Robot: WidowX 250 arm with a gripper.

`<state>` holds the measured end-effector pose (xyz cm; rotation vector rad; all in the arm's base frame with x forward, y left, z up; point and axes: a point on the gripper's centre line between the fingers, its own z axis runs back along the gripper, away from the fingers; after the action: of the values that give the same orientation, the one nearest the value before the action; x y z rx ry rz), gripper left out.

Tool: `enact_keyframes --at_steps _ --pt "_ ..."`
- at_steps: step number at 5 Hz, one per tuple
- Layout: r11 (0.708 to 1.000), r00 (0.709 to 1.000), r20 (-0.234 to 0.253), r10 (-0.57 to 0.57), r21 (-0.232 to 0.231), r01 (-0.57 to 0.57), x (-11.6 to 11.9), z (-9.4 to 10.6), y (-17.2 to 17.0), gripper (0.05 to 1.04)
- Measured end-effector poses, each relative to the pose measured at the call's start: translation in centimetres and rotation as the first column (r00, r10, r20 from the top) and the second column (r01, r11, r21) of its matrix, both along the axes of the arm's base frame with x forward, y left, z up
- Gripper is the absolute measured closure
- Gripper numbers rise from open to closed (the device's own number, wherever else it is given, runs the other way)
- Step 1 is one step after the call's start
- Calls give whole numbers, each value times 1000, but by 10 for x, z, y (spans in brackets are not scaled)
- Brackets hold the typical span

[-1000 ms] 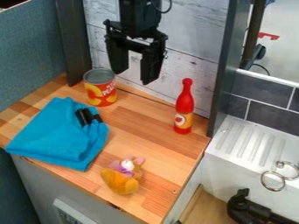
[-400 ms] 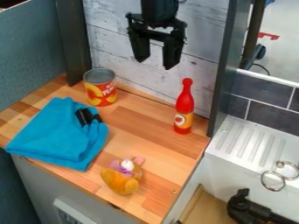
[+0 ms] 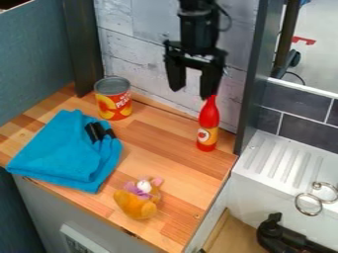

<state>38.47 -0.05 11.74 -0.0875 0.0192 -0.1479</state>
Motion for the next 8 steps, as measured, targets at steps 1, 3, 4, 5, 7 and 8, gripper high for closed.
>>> enact_keyframes --at_steps 1,3,4,5,7,8 --pt "1000 1000 -24 -6 -4 6 3 -11 -2 81" --pt "1000 999 -35 -14 25 15 14 -17 -4 81" --pt "1000 1000 -8 -11 24 11 19 -15 -4 81" --pt "1000 1000 28 4 26 -4 24 -17 -4 106" --pt "999 998 56 27 25 -29 25 -35 -4 518" --pt "998 995 83 59 9 -60 21 -35 -6 695"
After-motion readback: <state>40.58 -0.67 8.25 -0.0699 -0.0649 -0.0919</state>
